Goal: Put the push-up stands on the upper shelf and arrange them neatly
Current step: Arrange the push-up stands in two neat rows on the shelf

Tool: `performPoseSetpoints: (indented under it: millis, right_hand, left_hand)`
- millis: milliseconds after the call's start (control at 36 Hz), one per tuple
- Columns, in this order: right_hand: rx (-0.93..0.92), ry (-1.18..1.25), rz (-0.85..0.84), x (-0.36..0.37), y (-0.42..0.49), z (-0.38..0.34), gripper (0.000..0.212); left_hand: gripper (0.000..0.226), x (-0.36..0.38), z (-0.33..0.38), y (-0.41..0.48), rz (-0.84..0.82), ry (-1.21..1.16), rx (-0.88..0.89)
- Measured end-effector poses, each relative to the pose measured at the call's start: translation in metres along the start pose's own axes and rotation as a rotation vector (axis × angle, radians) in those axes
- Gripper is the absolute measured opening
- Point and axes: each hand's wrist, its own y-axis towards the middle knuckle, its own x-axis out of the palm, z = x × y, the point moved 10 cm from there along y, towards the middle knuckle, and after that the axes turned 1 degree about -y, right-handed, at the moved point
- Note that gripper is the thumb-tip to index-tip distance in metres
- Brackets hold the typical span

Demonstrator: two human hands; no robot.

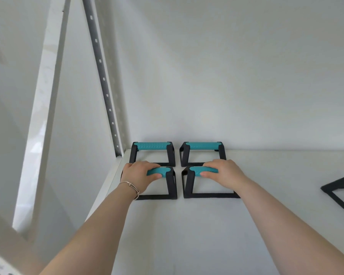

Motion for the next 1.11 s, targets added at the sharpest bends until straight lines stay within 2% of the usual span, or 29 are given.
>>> performPoseSetpoints:
  millis: [1111]
  right_hand:
    - [-0.013, -0.018, 0.065, 0.002, 0.01, 0.004, 0.036]
  left_hand:
    - [0.042, 0.003, 0.001, 0.016, 0.018, 0.058, 0.051]
